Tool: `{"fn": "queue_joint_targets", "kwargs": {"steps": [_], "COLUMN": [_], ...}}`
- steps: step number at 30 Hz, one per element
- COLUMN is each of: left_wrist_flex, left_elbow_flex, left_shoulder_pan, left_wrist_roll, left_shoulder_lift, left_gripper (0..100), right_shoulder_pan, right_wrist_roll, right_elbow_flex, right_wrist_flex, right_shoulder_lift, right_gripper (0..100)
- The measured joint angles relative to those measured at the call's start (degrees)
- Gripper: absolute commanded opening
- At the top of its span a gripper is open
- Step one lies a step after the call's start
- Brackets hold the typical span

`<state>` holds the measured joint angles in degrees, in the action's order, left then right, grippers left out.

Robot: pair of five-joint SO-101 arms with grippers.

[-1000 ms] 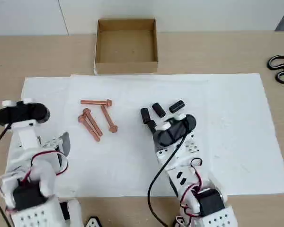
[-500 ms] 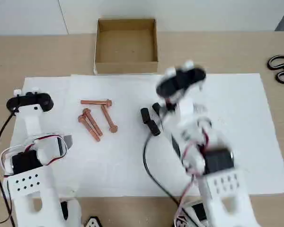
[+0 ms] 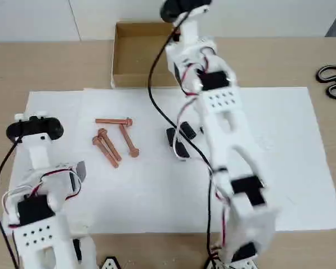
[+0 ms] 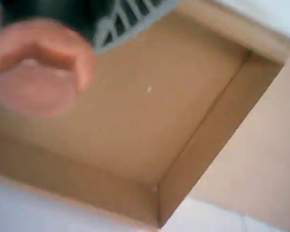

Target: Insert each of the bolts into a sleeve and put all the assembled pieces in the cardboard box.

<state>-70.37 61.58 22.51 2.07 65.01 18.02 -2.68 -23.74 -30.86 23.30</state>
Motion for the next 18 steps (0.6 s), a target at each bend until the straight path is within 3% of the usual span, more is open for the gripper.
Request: {"fn": "queue_joint_targets", "kwargs": {"steps": [6,18], "left_wrist_flex": [0.0,0.0], "left_elbow_flex": [0.1,1.1], "left_shoulder_pan": [0.0,0.0], "left_wrist_roll": [-1.2,-1.4], "left_shoulder_lift": [3.4,3.9], "left_gripper": [25,25], "right_shoulder_pan": [0.0,0.0], "right_wrist_roll": [0.0,0.0], "right_elbow_flex": [-13.4,-36.9], "right_wrist_flex": [6.3,6.6], "right_shoulder_lift": [17.7,40.6], "right_gripper": [0.4,0.9]}}
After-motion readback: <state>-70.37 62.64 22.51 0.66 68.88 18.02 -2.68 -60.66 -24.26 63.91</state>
